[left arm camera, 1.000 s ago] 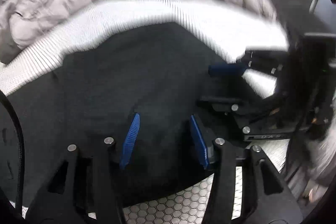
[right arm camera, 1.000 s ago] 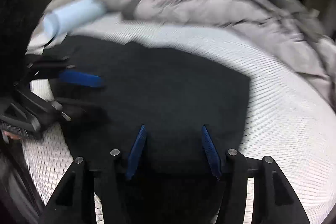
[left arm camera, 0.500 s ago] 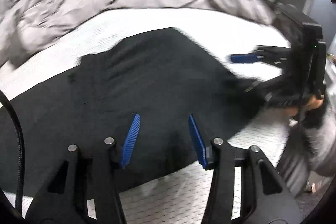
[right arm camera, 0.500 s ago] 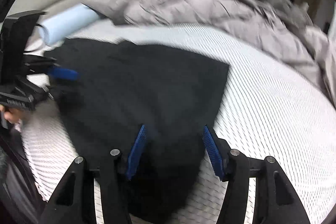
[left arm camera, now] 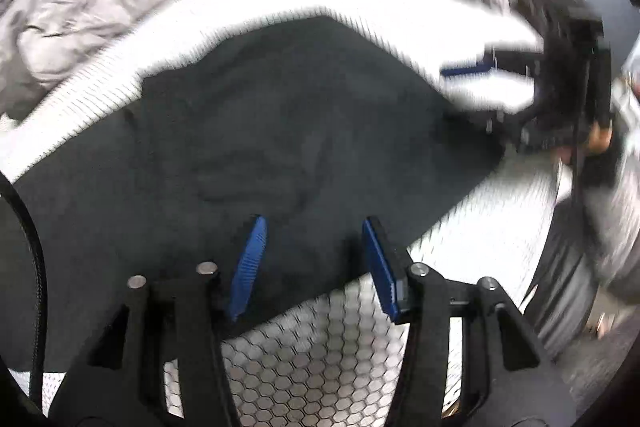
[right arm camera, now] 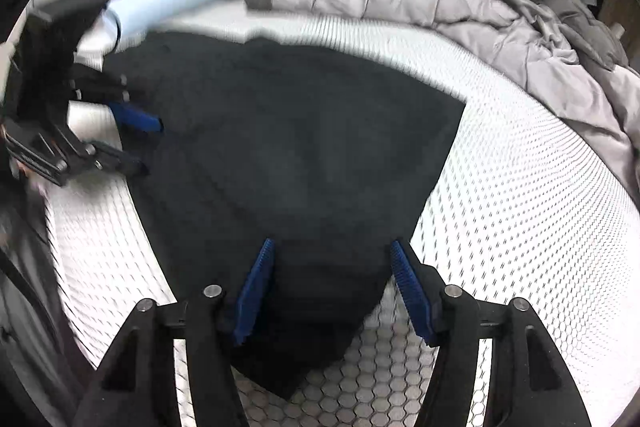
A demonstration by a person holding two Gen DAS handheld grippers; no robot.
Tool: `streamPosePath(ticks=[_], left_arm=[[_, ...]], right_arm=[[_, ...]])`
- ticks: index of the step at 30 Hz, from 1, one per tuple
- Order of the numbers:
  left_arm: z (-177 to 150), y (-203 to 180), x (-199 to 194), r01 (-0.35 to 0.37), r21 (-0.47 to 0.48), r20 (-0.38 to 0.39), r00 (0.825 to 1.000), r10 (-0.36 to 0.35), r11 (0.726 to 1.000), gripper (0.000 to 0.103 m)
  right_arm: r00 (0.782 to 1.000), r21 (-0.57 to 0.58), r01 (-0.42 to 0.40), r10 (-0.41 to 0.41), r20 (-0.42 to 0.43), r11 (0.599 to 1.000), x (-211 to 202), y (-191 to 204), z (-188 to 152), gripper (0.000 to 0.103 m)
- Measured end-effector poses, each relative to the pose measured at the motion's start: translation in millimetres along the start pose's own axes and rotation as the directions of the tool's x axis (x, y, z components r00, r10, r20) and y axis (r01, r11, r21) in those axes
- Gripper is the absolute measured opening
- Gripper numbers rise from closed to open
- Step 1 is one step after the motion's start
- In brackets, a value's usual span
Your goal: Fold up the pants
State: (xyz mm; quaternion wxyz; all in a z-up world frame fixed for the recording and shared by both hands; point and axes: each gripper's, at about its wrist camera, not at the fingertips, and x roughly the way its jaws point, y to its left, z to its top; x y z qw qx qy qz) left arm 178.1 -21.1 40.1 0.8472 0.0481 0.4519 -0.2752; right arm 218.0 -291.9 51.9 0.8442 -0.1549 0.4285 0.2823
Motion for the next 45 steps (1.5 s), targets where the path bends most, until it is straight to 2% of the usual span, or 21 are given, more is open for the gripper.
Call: streamPosePath(ticks=[2, 4, 6, 8, 10, 12, 15, 19, 22, 25, 27, 28, 29, 31, 33, 35, 37, 39, 42, 43, 45], left_arm=[[13.4, 7.3, -6.9, 0.03, -0.041, 0.081, 0.996, -0.027, 0.999, 0.054], [25.4, 14.4, 9.1, 0.002, -0.105, 0.083, 0.997, 0.007, 0.994, 0.056], [31.3, 22.6, 38.6, -0.076, -0.143, -0.012, 0.997, 0.075, 0.987, 0.056], [31.3, 24.5, 60.0, -0.144, -0.107, -0.081, 0.987, 0.135, 0.984, 0.055], [28.7, 21.4, 58.3, -0.149, -0.049, -0.068, 0.987, 0.146, 0.988, 0.055], [21.0, 23.5, 46.0, -0.145, -0.053, -0.063, 0.988, 0.141, 0.988, 0.055], [16.6, 20.9, 33.9, -0.152, -0.051, -0.045, 0.988, 0.149, 0.987, 0.055], [31.2, 15.4, 30.3, -0.125, -0.098, 0.028, 0.991, 0.128, 0.987, 0.055], [53.0, 32.9, 55.1, -0.114, -0.167, -0.014, 0.993, 0.114, 0.979, 0.055], [52.9, 46.3, 72.8, -0.114, -0.135, -0.045, 0.993, 0.109, 0.984, 0.044], [51.2, 51.9, 68.2, -0.106, -0.146, -0.029, 0.994, 0.103, 0.984, 0.044], [51.7, 55.6, 69.8, -0.119, -0.154, -0.032, 0.993, 0.115, 0.981, 0.052], [51.1, 56.6, 66.8, -0.129, -0.174, -0.032, 0.992, 0.125, 0.976, 0.052], [52.6, 54.6, 60.5, -0.14, -0.204, -0.031, 0.99, 0.136, 0.969, 0.052], [60.9, 47.9, 50.4, -0.094, -0.219, 0.033, 0.994, 0.103, 0.971, 0.052], [72.3, 42.6, 49.5, -0.09, -0.208, 0.073, 0.992, 0.107, 0.974, 0.052], [83.3, 41.2, 60.9, -0.116, -0.207, 0.058, 0.99, 0.13, 0.971, 0.052], [86.6, 52.0, 81.5, -0.128, -0.25, 0.007, 0.991, 0.134, 0.96, 0.052], [81.1, 68.2, 97.2, -0.101, -0.288, -0.011, 0.995, 0.102, 0.952, 0.039], [79.4, 72.5, 95.2, -0.083, -0.297, -0.001, 0.996, 0.087, 0.951, 0.035], [77.4, 77.6, 89.9, -0.051, -0.316, 0.019, 0.998, 0.06, 0.947, 0.035]], right_arm=[[0.995, 0.056, -0.068, 0.064, 0.081, 0.996, -6.0, 1.0, 14.0, 0.063], [0.993, 0.084, -0.087, 0.079, 0.093, 0.993, 2.6, 3.6, 25.6, 0.063], [0.999, 0.068, -0.039, 0.037, 0.035, 0.997, 28.5, 11.4, 39.4, 0.063], [0.998, 0.015, 0.03, -0.029, -0.053, 0.999, 55.7, 14.2, 49.7, 0.063], [0.987, -0.036, 0.116, -0.119, -0.112, 0.993, 70.5, 10.6, 45.2, 0.062], [0.987, -0.017, 0.119, -0.12, -0.103, 0.993, 62.2, -2.6, 45.1, 0.062], [0.966, 0.01, 0.25, -0.248, -0.072, 0.968, 46.0, -20.0, 33.6, 0.062], [0.992, 0.061, 0.122, -0.122, 0.008, 0.991, 32.6, -16.0, 37.9, 0.062], [0.996, 0.046, 0.091, -0.092, 0.007, 0.995, 50.2, -9.1, 52.5, 0.062], [0.983, -0.009, 0.168, -0.169, -0.079, 0.986, 74.3, -13.6, 52.9, 0.062], [0.979, 0.032, 0.19, -0.187, -0.075, 0.981, 66.4, -33.5, 45.1, 0.062], [0.977, 0.053, 0.204, -0.2, -0.074, 0.978, 61.5, -42.0, 41.5, 0.062], [0.975, 0.079, 0.218, -0.214, -0.06, 0.973, 54.1, -51.8, 36.7, 0.063], [0.983, 0.118, 0.182, -0.179, -0.032, 0.976, 41.8, -59.6, 32.6, 0.062], [0.989, 0.129, 0.145, -0.148, 0.008, 0.981, 29.5, -56.0, 33.2, 0.062], [0.992, 0.107, 0.11, -0.115, 0.046, 0.988, 28.0, -50.1, 47.0, 0.062], [0.994, 0.081, 0.091, -0.096, 0.055, 0.993, 31.0, -32.1, 54.9, 0.062], [0.997, 0.039, 0.066, -0.068, 0.04, 0.997, 49.0, -20.8, 64.9, 0.062], [0.988, -0.01, 0.133, -0.134, -0.071, 0.991, 80.4, -16.7, 57.9, 0.062], [0.988, -0.002, 0.14, -0.14, -0.064, 0.99, 79.4, -19.9, 53.4, 0.062], [0.982, 0.042, 0.178, -0.175, -0.072, 0.983, 73.1, -35.7, 48.5, 0.062]])
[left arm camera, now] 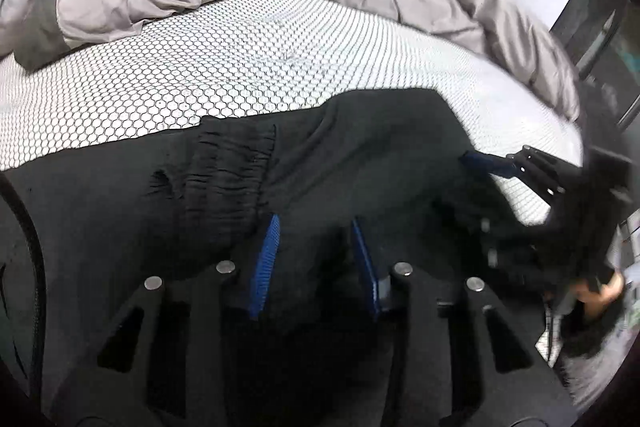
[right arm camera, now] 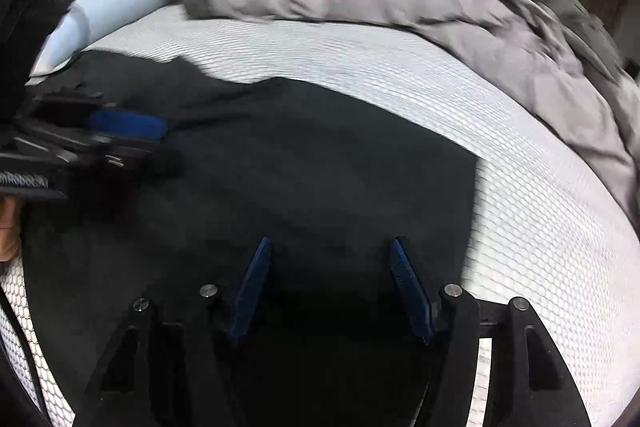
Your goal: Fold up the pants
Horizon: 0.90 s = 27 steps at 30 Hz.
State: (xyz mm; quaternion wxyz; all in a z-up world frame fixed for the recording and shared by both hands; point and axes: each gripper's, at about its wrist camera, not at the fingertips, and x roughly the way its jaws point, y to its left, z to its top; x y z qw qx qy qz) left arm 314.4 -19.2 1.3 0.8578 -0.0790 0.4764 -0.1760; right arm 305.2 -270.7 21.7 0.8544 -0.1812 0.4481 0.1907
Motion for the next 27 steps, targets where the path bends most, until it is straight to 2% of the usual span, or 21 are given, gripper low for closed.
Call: streamPosePath(ticks=[2, 3, 6, 7, 9, 11, 13, 15, 17, 18, 20, 22, 24, 25, 26, 27], left_arm=[[-0.6, -0.2, -4.2, 0.006, -0.002, 0.008, 1.0, -0.006, 1.0, 0.035], [0.0, -3.6, -6.0, -0.007, 0.007, 0.013, 1.0, 0.007, 1.0, 0.035], [4.2, -12.0, -13.5, -0.024, 0.03, 0.061, 0.998, 0.023, 0.999, 0.036], [7.8, -14.7, -14.4, -0.021, 0.03, 0.077, 0.997, 0.019, 0.999, 0.036], [13.6, -14.3, -13.2, -0.027, 0.01, 0.077, 0.997, 0.026, 1.0, 0.036], [18.8, -7.1, -0.8, -0.04, -0.049, 0.05, 0.998, 0.042, 0.998, 0.036], [20.5, 2.4, 12.8, -0.044, -0.096, 0.013, 0.999, 0.046, 0.994, 0.035], [19.6, 9.6, 13.1, -0.024, -0.112, 0.01, 1.0, 0.025, 0.993, 0.029], [15.0, 16.5, 6.0, 0.004, -0.115, 0.009, 1.0, -0.003, 0.993, 0.029], [11.9, 17.8, -1.0, -0.003, -0.106, 0.011, 1.0, 0.004, 0.994, 0.029], [2.8, 16.6, -22.0, -0.072, -0.064, 0.036, 0.997, 0.074, 0.995, 0.031], [-8.9, 16.3, -45.2, -0.104, -0.013, 0.077, 0.992, 0.105, 0.995, 0.034], [-29.2, 24.8, -71.7, -0.074, -0.017, 0.124, 0.989, 0.076, 0.997, 0.04], [-36.5, 29.8, -78.7, -0.048, -0.039, 0.134, 0.99, 0.053, 0.998, 0.046], [-46.4, 37.2, -83.2, -0.003, -0.084, 0.135, 0.991, 0.015, 0.996, 0.048], [-54.3, 44.0, -81.6, 0.035, -0.137, 0.115, 0.993, -0.019, 0.99, 0.048]], right_arm=[[0.998, 0.065, 0.061, -0.061, -0.001, 0.996, -2.6, -20.0, -3.3, 0.062], [0.998, 0.091, 0.058, -0.059, 0.003, 0.994, -4.0, -26.2, -4.5, 0.062], [1.0, 0.117, 0.017, -0.018, 0.005, 0.993, -10.3, -31.7, -0.5, 0.062], [0.999, 0.122, -0.009, 0.006, 0.032, 0.992, -16.7, -29.6, 1.7, 0.062], [0.995, 0.142, -0.074, 0.064, 0.072, 0.987, -22.1, -26.5, 7.6, 0.062], [0.992, 0.151, -0.101, 0.089, 0.084, 0.983, -19.2, -18.3, 15.5, 0.062], [0.997, 0.131, -0.069, 0.063, 0.049, 0.989, -6.6, -9.1, 20.2, 0.062], [1.0, 0.1, -0.002, 0.002, -0.008, 0.995, 8.8, -9.1, 19.5, 0.062], [1.0, 0.101, 0.026, -0.026, -0.003, 0.994, 6.3, -19.0, 10.1, 0.062], [0.999, 0.115, 0.043, -0.043, -0.005, 0.992, 4.2, -24.5, 6.3, 0.062], [0.998, 0.167, 0.07, -0.07, -0.004, 0.984, -6.2, -42.5, -7.1, 0.063], [1.0, 0.237, -0.03, 0.031, 0.0, 0.971, -19.4, -61.0, -21.8, 0.063], [0.989, 0.319, -0.146, 0.142, 0.035, 0.936, -34.8, -78.0, -37.8, 0.063], [0.976, 0.362, -0.214, 0.21, 0.051, 0.907, -40.0, -84.4, -46.5, 0.063], [0.944, 0.41, -0.321, 0.322, 0.068, 0.854, -41.1, -89.5, -57.6, 0.063], [0.914, 0.437, -0.39, 0.398, 0.077, 0.811, -38.1, -92.0, -63.3, 0.063]])
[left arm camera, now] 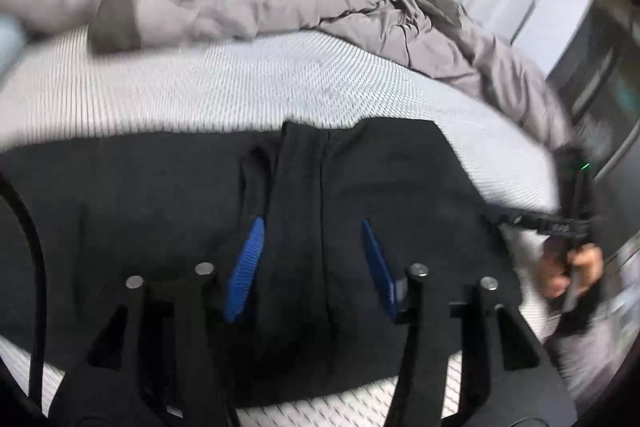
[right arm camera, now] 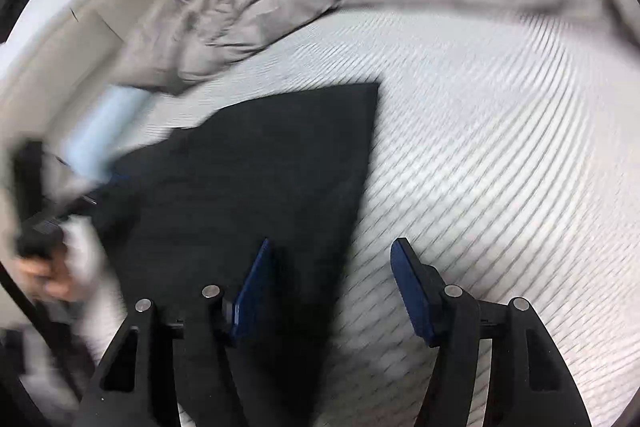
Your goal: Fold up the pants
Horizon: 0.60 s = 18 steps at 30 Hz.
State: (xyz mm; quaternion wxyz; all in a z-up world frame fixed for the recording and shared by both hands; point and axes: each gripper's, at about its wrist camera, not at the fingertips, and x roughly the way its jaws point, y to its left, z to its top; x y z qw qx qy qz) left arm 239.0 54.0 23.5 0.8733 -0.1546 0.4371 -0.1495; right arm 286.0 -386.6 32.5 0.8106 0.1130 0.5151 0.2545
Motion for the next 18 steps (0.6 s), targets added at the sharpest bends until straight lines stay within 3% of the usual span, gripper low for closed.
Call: streamPosePath(ticks=[2, 5, 7, 10, 12, 15, 18], left_arm=[[-7.6, 5.5, 9.9, 0.006, -0.028, -0.061, 0.998, -0.008, 1.0, 0.048], [-12.0, 6.0, 22.0, -0.05, 0.005, -0.08, 0.995, 0.05, 0.999, 0.042], [-13.5, 7.2, 23.2, -0.065, 0.004, -0.08, 0.995, 0.066, 0.998, 0.037], [-14.1, 7.9, 22.9, -0.077, 0.007, -0.077, 0.994, 0.077, 0.997, 0.03], [-15.4, 8.4, 22.1, -0.068, -0.001, -0.075, 0.995, 0.068, 0.998, 0.027], [-12.6, -3.0, 32.1, -0.044, 0.015, -0.083, 0.996, 0.045, 0.999, 0.026], [-16.6, -19.4, 41.2, -0.086, 0.075, -0.092, 0.991, 0.092, 0.994, 0.026]], right_arm=[[0.993, 0.069, -0.111, 0.114, -0.031, 0.991, 8.9, -7.8, -4.5, 0.063], [0.985, 0.123, -0.166, 0.169, -0.016, 0.978, 20.5, -9.2, -0.3, 0.061], [0.985, 0.136, -0.172, 0.173, 0.003, 0.976, 26.1, -6.1, 4.4, 0.044], [0.992, 0.109, -0.123, 0.123, 0.011, 0.986, 33.2, 1.5, 9.7, 0.02], [0.995, 0.062, -0.097, 0.095, 0.034, 0.993, 29.0, 9.7, 15.1, 0.014], [0.995, 0.038, -0.046, 0.042, 0.095, 0.998, 12.0, 11.0, 21.1, 0.013], [0.994, 0.06, 0.029, -0.035, 0.105, 0.998, 10.0, -2.3, 27.4, 0.017]])
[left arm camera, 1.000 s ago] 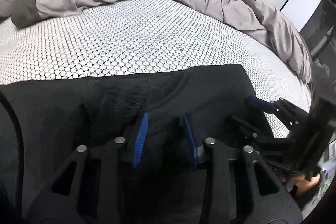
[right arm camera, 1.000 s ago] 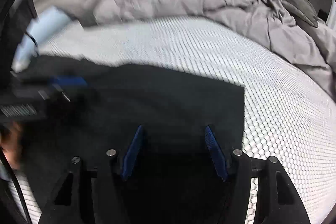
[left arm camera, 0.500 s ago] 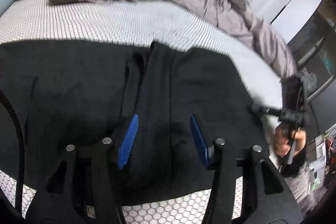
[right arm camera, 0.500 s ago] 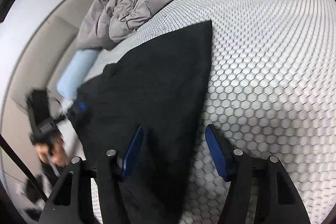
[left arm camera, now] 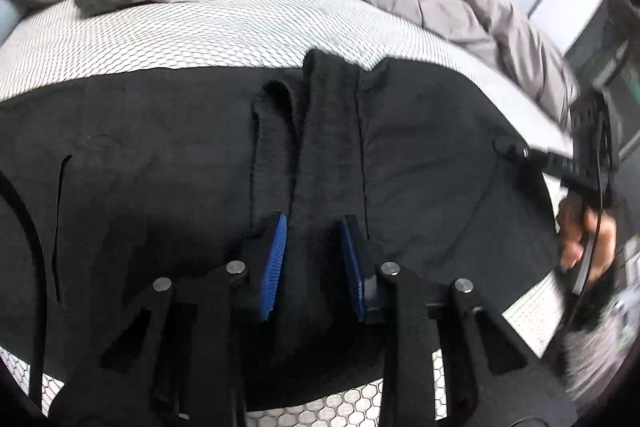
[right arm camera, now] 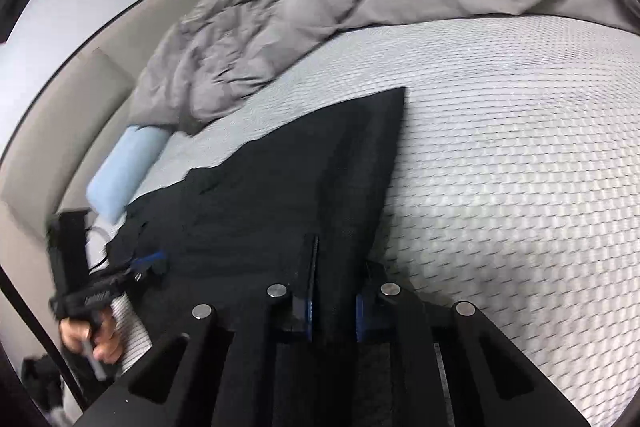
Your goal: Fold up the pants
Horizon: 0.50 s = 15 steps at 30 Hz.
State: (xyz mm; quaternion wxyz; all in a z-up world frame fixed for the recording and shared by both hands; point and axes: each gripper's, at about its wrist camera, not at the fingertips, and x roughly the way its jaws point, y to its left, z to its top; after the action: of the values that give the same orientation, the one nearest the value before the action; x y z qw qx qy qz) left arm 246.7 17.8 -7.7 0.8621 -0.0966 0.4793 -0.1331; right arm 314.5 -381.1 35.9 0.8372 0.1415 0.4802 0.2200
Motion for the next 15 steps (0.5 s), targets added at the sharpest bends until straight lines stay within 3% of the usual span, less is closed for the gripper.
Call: streamPosePath(ticks=[1, 3, 6, 9, 11, 13, 15], left_arm=[[-1.1, -3.9, -0.2, -0.02, 0.021, 0.003, 1.0, 0.02, 1.0, 0.026], [-3.1, -3.2, -7.5, -0.015, 0.019, -0.003, 1.0, 0.016, 1.0, 0.026], [-8.7, 20.2, -34.0, -0.008, -0.076, 0.027, 1.0, 0.01, 0.997, 0.026], [-17.4, 61.8, -71.8, -0.003, -0.238, 0.118, 0.993, 0.032, 0.971, 0.033], [-31.3, 93.0, -95.0, -0.021, -0.358, 0.182, 0.979, 0.092, 0.933, 0.062], [-56.2, 128.8, -118.0, -0.053, -0.511, 0.23, 0.953, 0.196, 0.858, 0.075], [-81.8, 156.4, -131.9, -0.03, -0.636, 0.239, 0.942, 0.234, 0.771, 0.08]], right_arm=[[1.0, 0.012, 0.022, -0.022, -0.014, 1.0, 4.1, -4.6, 1.9, 0.025], [0.997, 0.066, 0.029, -0.024, -0.074, 0.997, 11.7, -15.7, -1.1, 0.031], [0.998, 0.048, 0.067, -0.066, -0.017, 0.997, -10.0, -10.3, -4.0, 0.034], [0.993, -0.032, 0.095, -0.093, 0.066, 0.995, -33.9, 2.5, -11.0, 0.049], [0.992, -0.04, 0.094, -0.09, 0.09, 0.995, -43.4, 5.1, -16.3, 0.052], [0.991, -0.038, 0.099, -0.094, 0.099, 0.994, -45.6, 6.2, -18.7, 0.052], [0.99, -0.04, 0.095, -0.09, 0.108, 0.995, -44.0, 8.9, -19.1, 0.054]])
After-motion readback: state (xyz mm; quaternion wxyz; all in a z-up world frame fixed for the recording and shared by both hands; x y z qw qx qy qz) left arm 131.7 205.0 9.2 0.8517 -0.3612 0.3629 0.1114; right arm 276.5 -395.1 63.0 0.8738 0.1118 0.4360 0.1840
